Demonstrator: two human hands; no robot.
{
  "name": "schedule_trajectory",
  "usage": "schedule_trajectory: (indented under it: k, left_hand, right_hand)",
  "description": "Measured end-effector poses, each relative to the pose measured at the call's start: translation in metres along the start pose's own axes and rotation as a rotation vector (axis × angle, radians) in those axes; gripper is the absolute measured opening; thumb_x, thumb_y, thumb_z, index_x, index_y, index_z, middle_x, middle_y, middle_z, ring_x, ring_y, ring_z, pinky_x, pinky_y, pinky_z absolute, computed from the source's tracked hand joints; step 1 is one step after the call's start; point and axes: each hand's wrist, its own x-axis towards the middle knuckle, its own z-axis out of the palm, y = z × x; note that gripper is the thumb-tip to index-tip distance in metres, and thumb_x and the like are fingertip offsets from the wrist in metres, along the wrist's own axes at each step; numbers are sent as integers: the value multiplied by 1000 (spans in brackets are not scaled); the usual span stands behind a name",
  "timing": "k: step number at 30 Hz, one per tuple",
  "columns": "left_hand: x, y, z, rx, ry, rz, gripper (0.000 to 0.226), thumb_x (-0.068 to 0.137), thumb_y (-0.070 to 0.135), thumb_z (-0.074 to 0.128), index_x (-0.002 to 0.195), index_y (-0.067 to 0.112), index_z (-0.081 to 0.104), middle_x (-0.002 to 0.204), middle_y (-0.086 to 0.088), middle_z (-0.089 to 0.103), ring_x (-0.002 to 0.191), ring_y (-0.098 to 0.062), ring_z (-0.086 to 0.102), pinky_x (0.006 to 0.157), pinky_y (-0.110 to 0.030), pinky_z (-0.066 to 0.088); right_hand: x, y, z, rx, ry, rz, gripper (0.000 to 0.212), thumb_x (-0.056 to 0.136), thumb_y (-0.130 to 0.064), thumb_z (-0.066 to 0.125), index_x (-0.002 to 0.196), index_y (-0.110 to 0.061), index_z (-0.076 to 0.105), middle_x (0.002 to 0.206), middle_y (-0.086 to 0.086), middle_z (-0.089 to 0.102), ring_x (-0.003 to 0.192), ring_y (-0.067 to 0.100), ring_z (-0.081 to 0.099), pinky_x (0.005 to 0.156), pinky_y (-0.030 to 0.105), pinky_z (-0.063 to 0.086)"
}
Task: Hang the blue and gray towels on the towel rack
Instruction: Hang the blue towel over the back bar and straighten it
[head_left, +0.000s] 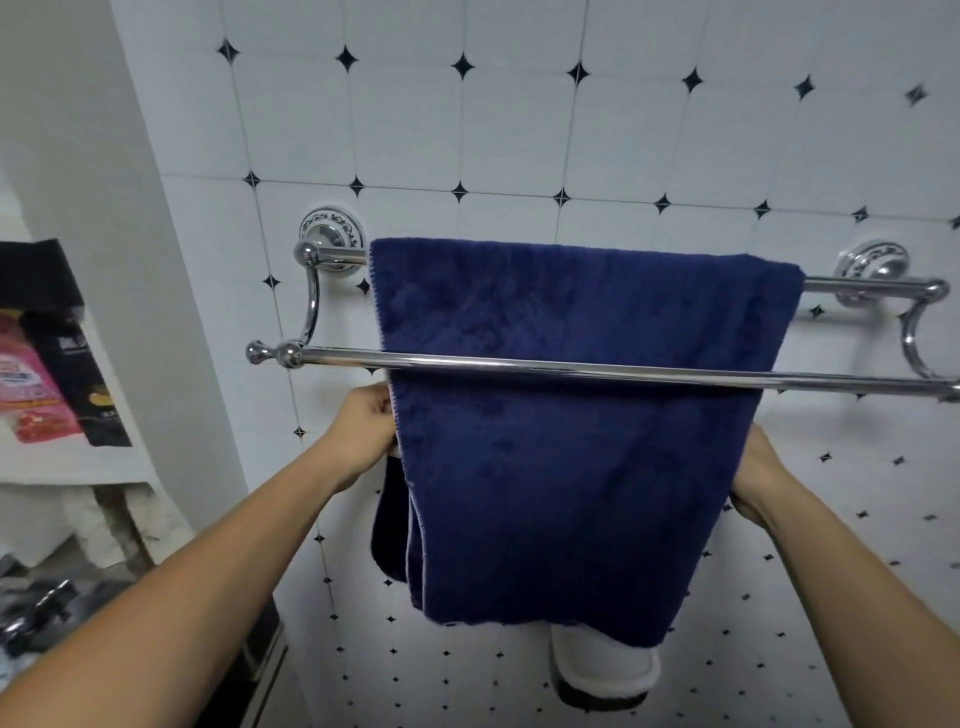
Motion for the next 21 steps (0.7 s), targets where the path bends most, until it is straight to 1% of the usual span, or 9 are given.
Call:
schedule_trajectory:
  k: [3,5,7,8,10,12,14,18,21]
  left_hand:
    - [0,6,10,-27,7,-62,21,84,3,59,71,9,74,68,-2,73,59,-12,64,51,-25,54]
    - [-1,12,11,-328,35,-118,17,80,13,63,72,14,78,75,-2,76,65,-12,69,55,-25,54]
    - [-5,13,8,-564,-20,-82,16,74,19,69,84,12,79,88,-8,78,78,-19,73,65,-29,58]
    - [-8,12,10,-516,-53,-40,15,74,16,72,86,13,79,90,-7,78,81,-19,73,68,-29,58]
    - [-12,11,20,-227,-66,55,14,79,5,71,79,16,79,80,5,78,73,-7,71,64,-23,57]
    - [-7,14,28,-80,70,85,12,83,4,70,72,9,73,65,13,72,60,3,61,57,-21,54]
    - [-1,17,26,-133,209,43,14,83,9,71,69,5,69,60,11,70,57,1,57,54,-25,53]
    - [-6,12,2,-204,161,79,16,85,0,68,75,10,72,60,5,72,55,-3,64,52,-20,53]
    - [-4,5,-27,-341,255,49,11,90,-4,61,87,3,68,61,-5,73,54,-13,68,56,-23,55]
  right_hand:
    - [-3,-6,-2,28,-54,-27,48,95,-24,49,47,-28,46,39,-11,41,38,9,36,38,23,34]
    - [-4,-10,-6,118,-50,23,37,91,-30,52,54,-28,49,53,-2,47,52,17,40,48,30,38]
    - [-4,-9,-10,177,-58,49,34,92,-32,52,59,-26,50,58,1,51,53,18,43,50,32,40]
    - [-3,-8,-11,171,-52,53,36,95,-29,51,59,-25,49,55,0,50,52,17,43,48,32,41]
    - [0,-11,-8,70,-34,5,37,100,-21,47,63,-23,42,54,1,46,54,18,40,51,31,39]
    - [2,-20,-4,115,5,-10,34,100,-13,45,68,-24,41,59,-3,47,56,17,44,51,26,41]
    - [7,-25,-5,190,94,-20,30,97,-15,44,69,-25,40,60,-4,43,53,14,39,48,25,38]
    - [10,-15,-19,72,200,-41,33,90,1,48,62,-14,39,53,1,35,56,16,23,48,27,25]
    - [6,-2,-30,32,269,-83,25,83,9,57,65,-8,54,37,-6,52,37,13,41,32,17,37]
